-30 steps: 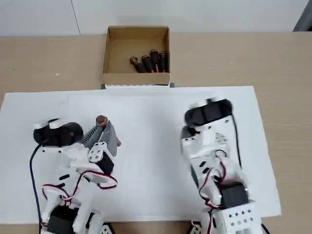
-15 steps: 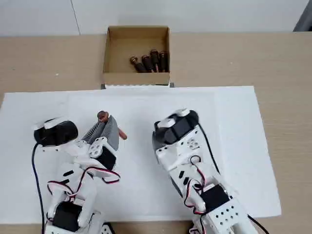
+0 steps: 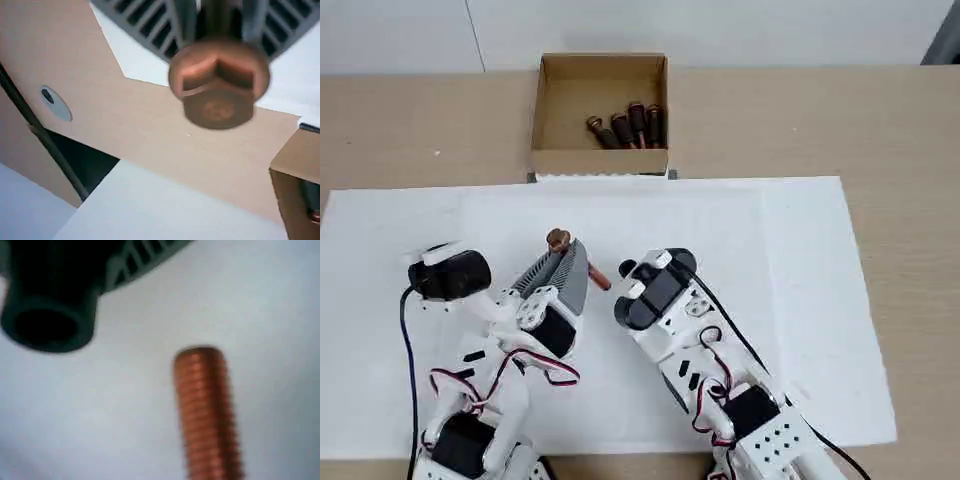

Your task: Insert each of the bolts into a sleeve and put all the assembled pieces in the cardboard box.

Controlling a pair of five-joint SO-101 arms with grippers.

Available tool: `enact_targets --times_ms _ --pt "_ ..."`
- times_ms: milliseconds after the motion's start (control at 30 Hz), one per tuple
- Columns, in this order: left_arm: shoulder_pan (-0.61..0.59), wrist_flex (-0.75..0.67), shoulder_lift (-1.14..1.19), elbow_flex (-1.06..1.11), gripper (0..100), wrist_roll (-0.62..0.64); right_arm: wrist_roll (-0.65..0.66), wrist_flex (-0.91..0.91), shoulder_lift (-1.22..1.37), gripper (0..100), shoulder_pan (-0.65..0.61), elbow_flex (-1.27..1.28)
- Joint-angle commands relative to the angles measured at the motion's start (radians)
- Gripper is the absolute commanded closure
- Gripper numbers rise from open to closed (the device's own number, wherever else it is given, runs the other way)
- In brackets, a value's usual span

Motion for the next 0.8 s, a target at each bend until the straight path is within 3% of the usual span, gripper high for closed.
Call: enact_targets --times_ms 0,133,567,767 --pt "0.006 -0.061 -0.015 -0.013 100 0.003 0.043 -0.028 -0.013 99.6 -0.025 -0.015" --pt "0.006 -0.120 -0.014 -0.008 100 0.002 0.071 -0.033 -0.013 99.6 -0.067 -0.014" --pt "0.005 -0.126 -0.014 0.074 100 -0.002 0.098 -0.024 -0.101 99.6 -0.084 -0.011" --pt "0.005 -0.212 -0.014 0.136 100 -0.002 0.130 0.139 -0.294 99.6 -0.091 0.005"
